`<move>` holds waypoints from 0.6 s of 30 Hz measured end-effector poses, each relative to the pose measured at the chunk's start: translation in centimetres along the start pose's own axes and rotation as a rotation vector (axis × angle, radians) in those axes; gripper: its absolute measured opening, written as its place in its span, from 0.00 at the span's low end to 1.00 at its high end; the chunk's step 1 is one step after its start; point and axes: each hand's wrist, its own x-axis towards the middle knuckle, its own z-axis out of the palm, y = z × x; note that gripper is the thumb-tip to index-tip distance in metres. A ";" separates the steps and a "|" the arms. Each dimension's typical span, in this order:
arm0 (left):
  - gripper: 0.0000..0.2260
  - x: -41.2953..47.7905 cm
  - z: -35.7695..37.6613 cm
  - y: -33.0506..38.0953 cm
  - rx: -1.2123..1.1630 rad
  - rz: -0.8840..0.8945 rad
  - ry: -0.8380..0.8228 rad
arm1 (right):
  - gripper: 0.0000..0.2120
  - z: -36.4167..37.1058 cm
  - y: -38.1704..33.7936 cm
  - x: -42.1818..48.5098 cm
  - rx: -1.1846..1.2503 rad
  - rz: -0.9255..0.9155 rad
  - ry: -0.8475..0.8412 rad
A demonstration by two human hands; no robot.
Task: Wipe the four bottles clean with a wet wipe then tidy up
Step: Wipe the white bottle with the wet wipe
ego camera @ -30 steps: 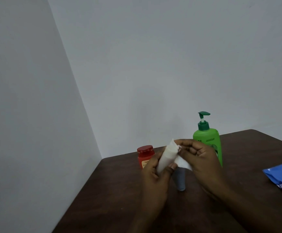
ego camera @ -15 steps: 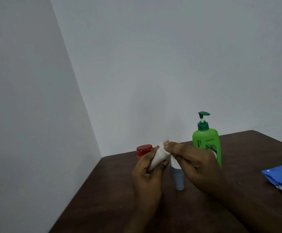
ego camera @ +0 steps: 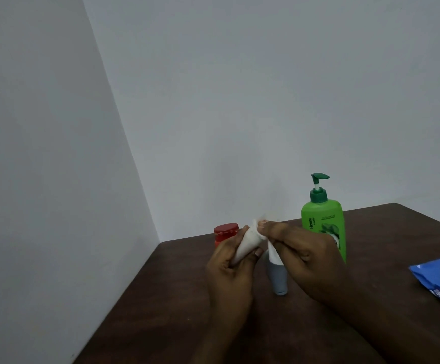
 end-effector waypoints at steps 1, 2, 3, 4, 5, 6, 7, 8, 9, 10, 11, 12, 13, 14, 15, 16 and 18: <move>0.19 0.0 0.0 0.1 -0.033 -0.015 0.002 | 0.17 0.0 -0.1 0.0 -0.004 0.009 0.013; 0.18 0.1 -0.1 0.2 -0.060 -0.027 0.003 | 0.16 0.1 -0.2 -0.1 -0.012 -0.003 0.019; 0.18 0.2 -0.1 0.2 -0.075 -0.029 0.005 | 0.16 0.0 -0.3 -0.1 -0.024 -0.033 0.015; 0.18 0.2 -0.2 0.2 -0.076 -0.024 0.007 | 0.15 0.1 -0.5 -0.2 -0.039 -0.073 0.001; 0.18 0.2 -0.2 0.2 -0.064 -0.015 0.004 | 0.16 0.0 -0.6 -0.2 -0.054 -0.112 -0.020; 0.18 0.2 -0.2 0.1 -0.043 -0.006 -0.006 | 0.16 0.0 -0.5 -0.3 -0.066 -0.141 -0.042; 0.18 0.1 -0.2 0.0 -0.014 0.007 -0.021 | 0.16 -0.1 -0.5 -0.2 -0.076 -0.158 -0.058; 0.18 -0.1 -0.2 -0.2 0.020 0.021 -0.039 | 0.16 -0.1 -0.4 -0.2 -0.081 -0.163 -0.064; 0.18 -0.2 -0.1 -0.5 0.056 0.033 -0.053 | 0.16 0.0 -0.3 -0.1 -0.081 -0.157 -0.059; 0.18 -0.3 0.0 -0.8 0.085 0.037 -0.062 | 0.17 0.0 -0.2 -0.1 -0.071 -0.138 -0.045; 0.17 -0.3 0.1 -1.1 0.103 0.032 -0.066 | 0.18 0.1 -0.1 0.0 -0.051 -0.110 -0.028; 0.17 -0.3 0.1 -1.2 0.111 0.027 -0.068 | 0.18 0.1 -0.1 0.0 -0.028 -0.080 -0.014; 0.17 -0.2 0.1 -1.3 0.113 0.028 -0.068 | 0.17 0.2 0.0 0.0 -0.013 -0.059 -0.002; 0.17 -0.2 0.1 -1.3 0.111 0.031 -0.065 | 0.16 0.2 0.1 -0.1 -0.016 -0.052 0.004; 0.17 -0.2 0.1 -1.1 0.106 0.035 -0.060 | 0.15 0.2 0.1 -0.2 -0.037 -0.061 0.002; 0.18 -0.2 0.0 -0.9 0.098 0.038 -0.049 | 0.15 0.2 0.2 -0.2 -0.072 -0.085 -0.012; 0.20 -0.3 -0.1 -0.8 0.093 0.054 -0.036 | 0.15 0.1 0.4 -0.4 -0.145 -0.167 -0.070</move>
